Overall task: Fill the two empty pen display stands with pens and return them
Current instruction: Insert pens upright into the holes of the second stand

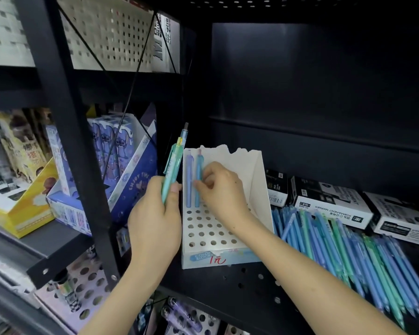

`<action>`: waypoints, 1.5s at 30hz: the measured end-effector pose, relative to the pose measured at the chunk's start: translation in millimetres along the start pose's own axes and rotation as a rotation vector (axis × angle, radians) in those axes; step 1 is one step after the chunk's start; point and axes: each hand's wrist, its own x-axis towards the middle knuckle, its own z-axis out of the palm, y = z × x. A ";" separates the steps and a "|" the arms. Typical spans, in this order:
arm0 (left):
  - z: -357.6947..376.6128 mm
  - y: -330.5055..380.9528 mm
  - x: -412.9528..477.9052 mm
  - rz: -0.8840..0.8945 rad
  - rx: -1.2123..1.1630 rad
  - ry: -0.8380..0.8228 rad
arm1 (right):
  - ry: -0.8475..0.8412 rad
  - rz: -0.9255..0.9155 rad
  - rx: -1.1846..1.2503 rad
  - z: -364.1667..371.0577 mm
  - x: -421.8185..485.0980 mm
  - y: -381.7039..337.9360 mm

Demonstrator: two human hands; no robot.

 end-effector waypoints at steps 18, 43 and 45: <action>-1.0 26.0 9.1 -0.077 -0.434 -0.521 | -0.074 0.112 0.737 -79.3 -21.8 -11.4; -1.7 2.7 20.6 0.002 -0.410 -0.300 | 0.005 0.180 0.090 -18.9 -11.1 4.1; -2.1 3.4 21.2 0.022 -0.411 -0.322 | 0.001 0.181 0.025 -24.2 -12.2 3.0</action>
